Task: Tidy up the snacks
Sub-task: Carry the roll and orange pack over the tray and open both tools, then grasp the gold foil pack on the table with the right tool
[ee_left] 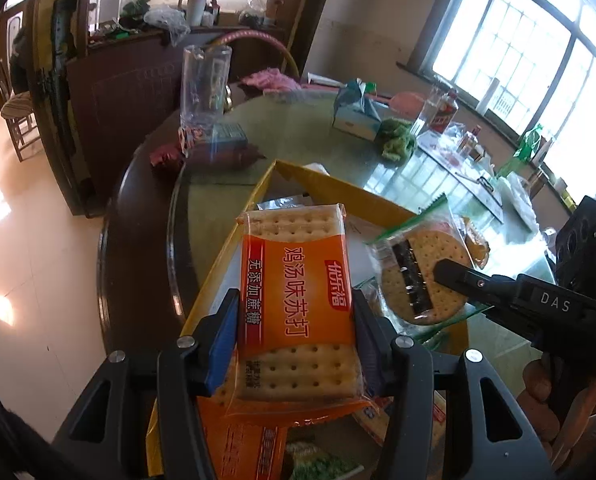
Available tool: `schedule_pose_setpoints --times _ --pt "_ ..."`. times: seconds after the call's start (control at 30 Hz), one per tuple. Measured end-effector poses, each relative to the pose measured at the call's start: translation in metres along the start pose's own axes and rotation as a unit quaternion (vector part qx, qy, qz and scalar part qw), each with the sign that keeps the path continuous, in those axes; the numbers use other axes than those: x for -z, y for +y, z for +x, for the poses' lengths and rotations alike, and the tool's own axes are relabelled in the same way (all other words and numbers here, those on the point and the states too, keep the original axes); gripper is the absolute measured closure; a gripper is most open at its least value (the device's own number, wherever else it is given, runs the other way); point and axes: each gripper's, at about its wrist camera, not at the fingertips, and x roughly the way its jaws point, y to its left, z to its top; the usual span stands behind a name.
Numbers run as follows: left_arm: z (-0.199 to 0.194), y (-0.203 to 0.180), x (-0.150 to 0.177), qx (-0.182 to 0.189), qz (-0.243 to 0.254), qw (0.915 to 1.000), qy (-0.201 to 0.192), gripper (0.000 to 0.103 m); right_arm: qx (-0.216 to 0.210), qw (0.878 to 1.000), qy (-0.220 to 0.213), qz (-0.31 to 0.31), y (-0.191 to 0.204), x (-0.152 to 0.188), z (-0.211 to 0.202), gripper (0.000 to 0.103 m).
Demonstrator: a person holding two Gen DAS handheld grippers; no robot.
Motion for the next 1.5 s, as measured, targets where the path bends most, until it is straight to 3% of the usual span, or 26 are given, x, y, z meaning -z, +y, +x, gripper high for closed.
schedule_pose_setpoints --times 0.47,0.63,0.67,0.7,0.8,0.9,1.13,1.5 --pt "0.027 -0.001 -0.005 -0.033 0.015 0.9988 0.035 0.05 0.033 0.999 0.019 -0.036 0.007 -0.01 0.03 0.085" --pt "0.028 -0.004 -0.005 -0.044 0.026 0.9981 0.034 0.048 0.075 0.995 0.004 -0.064 0.01 -0.009 0.027 0.076" --pt "0.027 -0.004 -0.004 -0.045 0.028 0.9981 0.032 0.047 0.076 0.995 0.003 -0.064 0.009 -0.009 0.025 0.067" --pt "0.025 -0.005 -0.004 -0.045 0.029 0.9981 0.03 0.042 0.077 0.995 0.001 -0.065 0.009 -0.009 0.022 0.056" --pt "0.014 -0.006 -0.003 -0.057 0.026 0.998 0.003 0.028 0.085 0.993 -0.025 -0.075 0.011 -0.007 0.004 0.041" --pt "0.001 -0.007 -0.002 -0.06 0.017 0.9978 -0.022 0.023 0.093 0.99 -0.044 -0.093 0.018 -0.006 -0.012 0.039" --pt "-0.017 -0.022 0.008 -0.035 0.014 0.9988 -0.032 0.022 0.103 0.986 -0.071 -0.114 0.02 0.006 -0.05 0.032" --pt "-0.039 -0.078 0.042 0.004 0.031 0.9989 -0.036 0.022 0.116 0.987 -0.087 -0.064 -0.03 0.034 -0.113 0.026"
